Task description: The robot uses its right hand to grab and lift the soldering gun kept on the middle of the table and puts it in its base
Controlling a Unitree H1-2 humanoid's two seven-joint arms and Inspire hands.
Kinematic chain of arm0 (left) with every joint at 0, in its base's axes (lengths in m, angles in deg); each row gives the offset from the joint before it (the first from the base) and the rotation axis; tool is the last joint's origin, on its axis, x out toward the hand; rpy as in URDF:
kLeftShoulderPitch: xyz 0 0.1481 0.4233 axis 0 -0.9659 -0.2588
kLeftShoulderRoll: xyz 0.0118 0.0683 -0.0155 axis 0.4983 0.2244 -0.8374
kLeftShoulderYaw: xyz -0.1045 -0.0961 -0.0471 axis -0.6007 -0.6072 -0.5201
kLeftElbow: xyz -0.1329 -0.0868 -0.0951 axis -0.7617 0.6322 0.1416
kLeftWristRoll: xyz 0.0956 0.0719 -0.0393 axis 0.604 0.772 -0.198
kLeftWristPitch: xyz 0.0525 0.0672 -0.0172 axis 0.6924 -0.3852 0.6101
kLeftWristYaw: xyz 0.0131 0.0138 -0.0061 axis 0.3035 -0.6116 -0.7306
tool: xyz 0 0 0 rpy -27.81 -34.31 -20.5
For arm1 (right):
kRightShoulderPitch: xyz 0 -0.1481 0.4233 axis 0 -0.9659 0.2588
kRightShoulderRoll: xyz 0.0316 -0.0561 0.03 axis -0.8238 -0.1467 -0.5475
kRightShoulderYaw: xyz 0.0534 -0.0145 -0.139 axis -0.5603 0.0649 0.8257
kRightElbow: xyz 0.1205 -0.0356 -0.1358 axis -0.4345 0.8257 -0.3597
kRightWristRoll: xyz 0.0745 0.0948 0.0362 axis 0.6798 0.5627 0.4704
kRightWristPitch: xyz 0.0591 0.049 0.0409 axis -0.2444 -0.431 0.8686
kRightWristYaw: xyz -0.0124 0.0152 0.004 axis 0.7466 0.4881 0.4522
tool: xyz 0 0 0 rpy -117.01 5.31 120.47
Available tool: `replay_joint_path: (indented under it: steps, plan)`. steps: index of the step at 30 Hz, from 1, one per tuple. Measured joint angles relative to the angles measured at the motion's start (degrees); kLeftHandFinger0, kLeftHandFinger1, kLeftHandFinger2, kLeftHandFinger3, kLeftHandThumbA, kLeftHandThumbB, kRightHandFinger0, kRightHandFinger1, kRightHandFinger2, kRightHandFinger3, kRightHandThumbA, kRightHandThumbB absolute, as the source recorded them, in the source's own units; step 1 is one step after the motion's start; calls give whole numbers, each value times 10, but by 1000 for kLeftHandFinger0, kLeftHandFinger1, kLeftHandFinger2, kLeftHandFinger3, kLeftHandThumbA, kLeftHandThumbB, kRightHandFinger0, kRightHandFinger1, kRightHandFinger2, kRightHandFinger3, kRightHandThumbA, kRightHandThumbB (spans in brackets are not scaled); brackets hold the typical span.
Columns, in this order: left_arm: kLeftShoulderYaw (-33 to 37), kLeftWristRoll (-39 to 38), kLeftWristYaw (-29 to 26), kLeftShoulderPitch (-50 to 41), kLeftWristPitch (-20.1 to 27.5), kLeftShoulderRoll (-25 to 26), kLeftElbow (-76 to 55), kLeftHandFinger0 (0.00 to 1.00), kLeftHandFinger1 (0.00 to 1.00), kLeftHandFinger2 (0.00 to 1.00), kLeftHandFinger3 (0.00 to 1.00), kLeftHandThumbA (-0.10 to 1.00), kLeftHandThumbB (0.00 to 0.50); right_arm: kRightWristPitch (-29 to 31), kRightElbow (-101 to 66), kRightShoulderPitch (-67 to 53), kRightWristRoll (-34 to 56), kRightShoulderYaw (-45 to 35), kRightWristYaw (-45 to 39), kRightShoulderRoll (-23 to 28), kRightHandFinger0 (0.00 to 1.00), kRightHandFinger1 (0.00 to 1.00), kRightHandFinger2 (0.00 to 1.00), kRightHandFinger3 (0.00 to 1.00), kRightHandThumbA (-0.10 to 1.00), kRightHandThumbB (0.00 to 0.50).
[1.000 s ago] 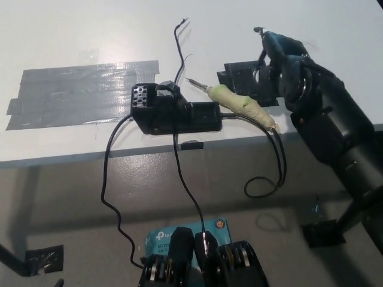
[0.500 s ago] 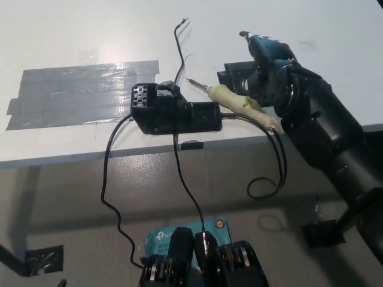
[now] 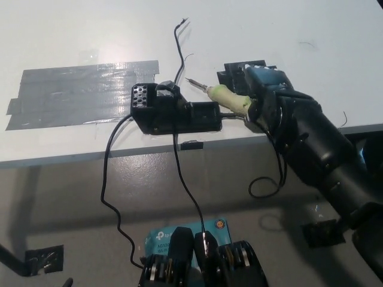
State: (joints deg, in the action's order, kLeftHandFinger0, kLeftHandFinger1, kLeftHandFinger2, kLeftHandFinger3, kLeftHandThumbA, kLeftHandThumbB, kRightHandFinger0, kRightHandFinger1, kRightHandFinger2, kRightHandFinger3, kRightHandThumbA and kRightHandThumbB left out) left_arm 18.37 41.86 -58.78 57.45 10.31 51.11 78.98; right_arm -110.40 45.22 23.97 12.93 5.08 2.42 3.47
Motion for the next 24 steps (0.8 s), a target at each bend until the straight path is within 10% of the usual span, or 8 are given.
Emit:
replay_joint_path:
  steps: [6, 9, 10, 11, 12, 14, 20, 24]
  plan:
    - [2, 0, 0, 0, -2, -2, -9, 0, 78, 331, 616, 1000, 500, 0, 0, -10, -19, 1, -2, 2, 1000, 1000, 1000, 1000, 1000, 293]
    - [4, 0, 0, 0, -1, -2, -13, 0, 58, 308, 587, 1000, 500, 0, -2, -13, -21, -6, -1, 5, 1000, 1000, 964, 1000, 1000, 159]
    - [5, 1, 0, 0, -1, -2, -14, 0, 57, 300, 573, 1000, 500, 0, -4, -15, -21, -10, 0, 5, 488, 400, 506, 1000, 1000, 119]
    - [6, 1, 0, 0, -1, -2, -14, 0, 57, 296, 568, 1000, 500, 0, -6, -19, -19, -15, 2, 6, 52, 96, 299, 1000, 993, 90]
    - [7, 1, 0, 0, -1, -2, -14, 0, 57, 294, 567, 1000, 500, 1, -8, -21, -18, -18, 5, 6, 2, 22, 246, 1000, 992, 82]
    - [8, 2, 0, 0, -1, -2, -14, 0, 73, 331, 600, 1000, 500, 6, -11, -28, -15, -27, 15, 7, 0, 3, 215, 1000, 924, 1]
    - [16, 13, -2, 0, 0, -2, -15, 0, 50, 332, 617, 1000, 500, 28, -6, -34, -14, -28, 42, 9, 0, 4, 160, 977, 890, 0]
    - [17, 17, -7, 0, 0, -2, -16, 0, 22, 330, 643, 1000, 500, 42, 0, -33, -15, -21, 57, 9, 78, 143, 302, 922, 897, 0]
